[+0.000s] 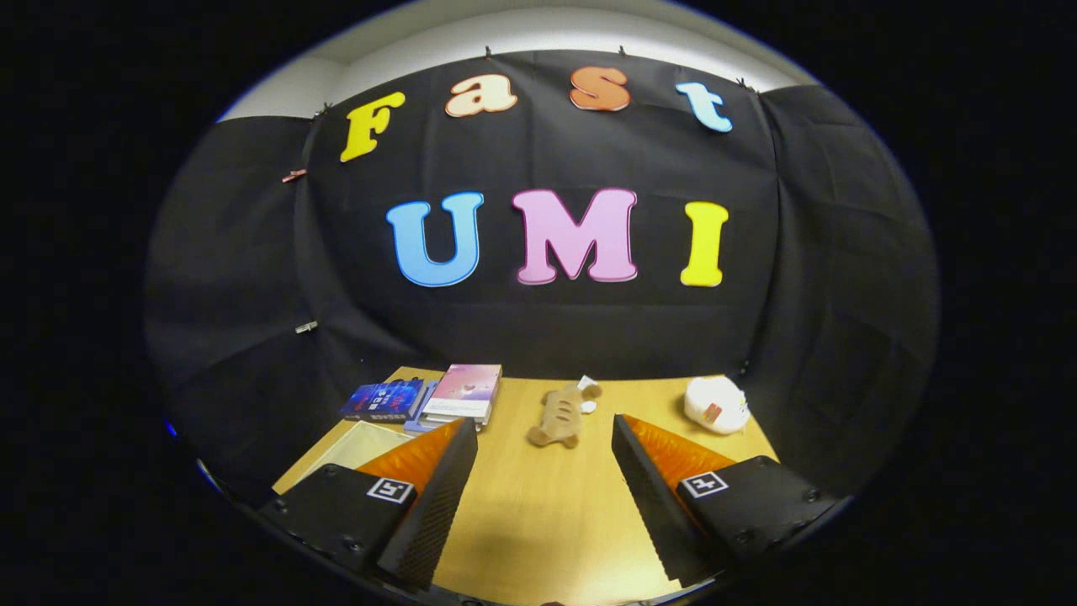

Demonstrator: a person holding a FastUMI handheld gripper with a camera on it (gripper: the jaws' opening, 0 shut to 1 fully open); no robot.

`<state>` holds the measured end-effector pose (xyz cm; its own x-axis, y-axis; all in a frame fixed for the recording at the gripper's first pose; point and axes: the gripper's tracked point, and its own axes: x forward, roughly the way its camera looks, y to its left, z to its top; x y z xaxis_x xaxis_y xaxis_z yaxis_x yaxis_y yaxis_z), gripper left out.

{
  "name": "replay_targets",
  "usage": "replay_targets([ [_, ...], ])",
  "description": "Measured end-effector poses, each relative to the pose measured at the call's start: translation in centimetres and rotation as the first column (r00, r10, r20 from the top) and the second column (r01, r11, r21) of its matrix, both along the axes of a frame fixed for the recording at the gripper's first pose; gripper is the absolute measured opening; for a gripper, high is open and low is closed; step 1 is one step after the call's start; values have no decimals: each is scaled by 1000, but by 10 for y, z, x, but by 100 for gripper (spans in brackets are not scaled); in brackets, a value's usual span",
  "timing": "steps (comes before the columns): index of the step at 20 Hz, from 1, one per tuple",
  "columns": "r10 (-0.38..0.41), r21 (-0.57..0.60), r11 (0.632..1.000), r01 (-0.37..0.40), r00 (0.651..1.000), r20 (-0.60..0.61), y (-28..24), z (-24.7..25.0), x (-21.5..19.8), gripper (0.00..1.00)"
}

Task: Open the storage box then place both shoes into the box .Put the left shoe in first, then the right shoe, with the right side of both shoes facing outward in a uniform manner.

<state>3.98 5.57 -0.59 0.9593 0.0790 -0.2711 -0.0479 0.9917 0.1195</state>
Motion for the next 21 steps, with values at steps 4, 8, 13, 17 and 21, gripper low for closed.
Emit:
replay_targets([
  [4, -13, -4, 1000, 13, 995, 95, -38, 19, -7, 98],
  [8, -81, 15, 997, 79, 992, 102, -68, 24, -9, 98],
  [13, -185, 63, 982, 181, 980, 77, -90, 12, -16, 98],
  [17, -195, 33, 981, 194, 978, 75, -85, 3, -17, 99],
  [21, -243, 102, 967, 234, 966, 93, -80, 6, -13, 98],
])
